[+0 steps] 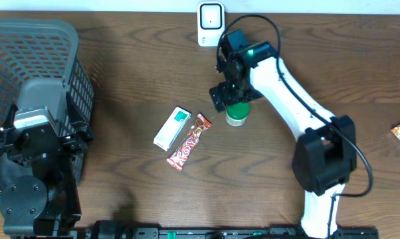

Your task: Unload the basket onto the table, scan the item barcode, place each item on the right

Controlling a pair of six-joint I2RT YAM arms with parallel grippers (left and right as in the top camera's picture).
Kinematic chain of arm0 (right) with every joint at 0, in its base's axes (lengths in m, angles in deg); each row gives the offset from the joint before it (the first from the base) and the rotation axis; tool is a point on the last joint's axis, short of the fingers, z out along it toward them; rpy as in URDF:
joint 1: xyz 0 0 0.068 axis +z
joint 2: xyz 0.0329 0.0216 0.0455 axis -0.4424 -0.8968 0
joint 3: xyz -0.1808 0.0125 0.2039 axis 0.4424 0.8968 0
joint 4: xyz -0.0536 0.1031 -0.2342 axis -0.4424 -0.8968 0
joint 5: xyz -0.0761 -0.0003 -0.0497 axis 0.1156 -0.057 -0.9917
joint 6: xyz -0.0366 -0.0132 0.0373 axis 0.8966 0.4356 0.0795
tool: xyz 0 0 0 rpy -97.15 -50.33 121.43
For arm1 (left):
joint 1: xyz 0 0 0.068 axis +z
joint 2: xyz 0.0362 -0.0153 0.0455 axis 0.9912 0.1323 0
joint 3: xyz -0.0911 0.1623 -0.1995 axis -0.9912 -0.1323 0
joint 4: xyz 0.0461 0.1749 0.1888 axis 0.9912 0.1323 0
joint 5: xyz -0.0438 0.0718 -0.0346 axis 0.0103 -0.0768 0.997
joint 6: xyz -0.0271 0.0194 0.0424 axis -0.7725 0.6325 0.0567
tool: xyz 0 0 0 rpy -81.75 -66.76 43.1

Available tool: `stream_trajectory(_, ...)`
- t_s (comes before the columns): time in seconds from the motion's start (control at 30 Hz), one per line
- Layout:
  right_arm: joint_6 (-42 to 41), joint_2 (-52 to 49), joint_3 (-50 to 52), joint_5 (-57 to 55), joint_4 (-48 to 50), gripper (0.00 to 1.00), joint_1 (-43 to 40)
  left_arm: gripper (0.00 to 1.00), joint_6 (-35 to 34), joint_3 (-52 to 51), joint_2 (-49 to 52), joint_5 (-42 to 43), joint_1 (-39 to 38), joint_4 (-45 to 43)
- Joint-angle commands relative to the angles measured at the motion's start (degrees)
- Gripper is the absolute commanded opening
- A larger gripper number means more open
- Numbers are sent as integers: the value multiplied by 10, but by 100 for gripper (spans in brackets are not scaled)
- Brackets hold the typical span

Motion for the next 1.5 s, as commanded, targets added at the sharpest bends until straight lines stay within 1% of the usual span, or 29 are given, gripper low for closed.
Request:
stream_trajectory(0.0,11,-26,-16,3,2,99,1,87,-5,-2,-2,5,3,0)
stream_trajectory(0.2,11,-48,-15,-18,0,99,1,87,-5,-2,-2,5,3,-1)
stream_trajectory(0.33,-14,-48,-14,-24,-7,99,1,87,-5,-2,-2,5,3,-1)
stream_trajectory(0.4,-35,-48,-7,-49,-5,99,1,87,-5,-2,-2,5,3,-1)
stream_trajectory(0.57,-34,-48,14,-52,-2,99,5,87,-5,-2,-2,5,3,-1)
stream_trajectory(0.87,-39,-48,66,-52,48,99,12,87,-5,-2,-2,5,3,-1)
stream_trajectory(1.03,-45,-48,70,-52,56,98,14,87,-5,-2,-2,5,3,-1)
stream_trajectory(1.3,-54,-49,80,-52,71,98,14,87,-5,-2,-2,5,3,0)
stream_trajectory(1.37,-54,-49,90,-52,78,97,16,87,-5,-2,-2,5,3,0)
stream_trajectory(1.47,-58,-49,100,-53,82,93,16,87,-5,-2,-2,5,3,-1)
